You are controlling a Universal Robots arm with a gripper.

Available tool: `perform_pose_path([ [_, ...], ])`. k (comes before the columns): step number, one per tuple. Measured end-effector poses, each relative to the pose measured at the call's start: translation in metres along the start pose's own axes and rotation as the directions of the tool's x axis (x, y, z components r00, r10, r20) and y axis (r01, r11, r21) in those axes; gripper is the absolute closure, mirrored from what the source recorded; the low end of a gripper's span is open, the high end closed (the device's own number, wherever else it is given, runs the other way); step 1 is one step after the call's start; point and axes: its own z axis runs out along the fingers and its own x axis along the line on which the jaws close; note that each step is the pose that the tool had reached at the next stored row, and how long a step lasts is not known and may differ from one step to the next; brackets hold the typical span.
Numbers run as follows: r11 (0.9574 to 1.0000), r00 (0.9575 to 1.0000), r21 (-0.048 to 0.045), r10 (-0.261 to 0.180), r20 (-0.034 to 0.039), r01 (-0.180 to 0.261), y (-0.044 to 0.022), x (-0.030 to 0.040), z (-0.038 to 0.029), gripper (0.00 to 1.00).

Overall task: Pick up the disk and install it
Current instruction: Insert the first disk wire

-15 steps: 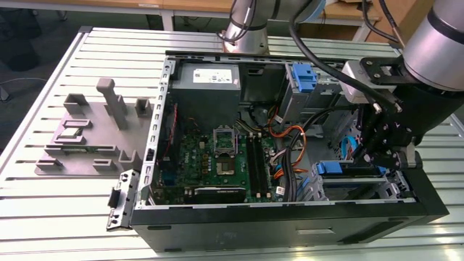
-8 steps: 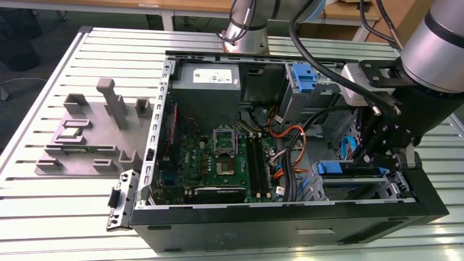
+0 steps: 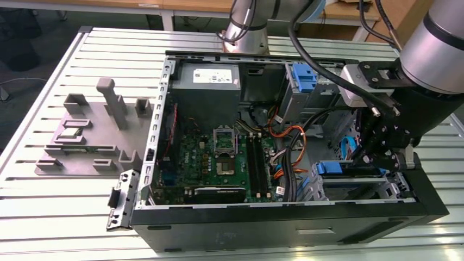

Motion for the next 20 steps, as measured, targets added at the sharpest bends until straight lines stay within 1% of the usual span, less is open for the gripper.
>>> perform_pose_path([
  [10,1.0,1.0,0.0006,0.0,-0.0002,0.0,0.0003,0.0,0.0028,0.84],
  [16,1.0,1.0,0.0007,0.0,0.0001,0.0,0.0003,0.0,0.0032,0.84],
  [18,1.0,1.0,0.0007,0.0,0.0006,0.0,0.0003,0.0,0.0026,0.84],
  [20,1.0,1.0,0.0007,0.0,0.0007,0.0,0.0001,0.0,0.0,0.84],
])
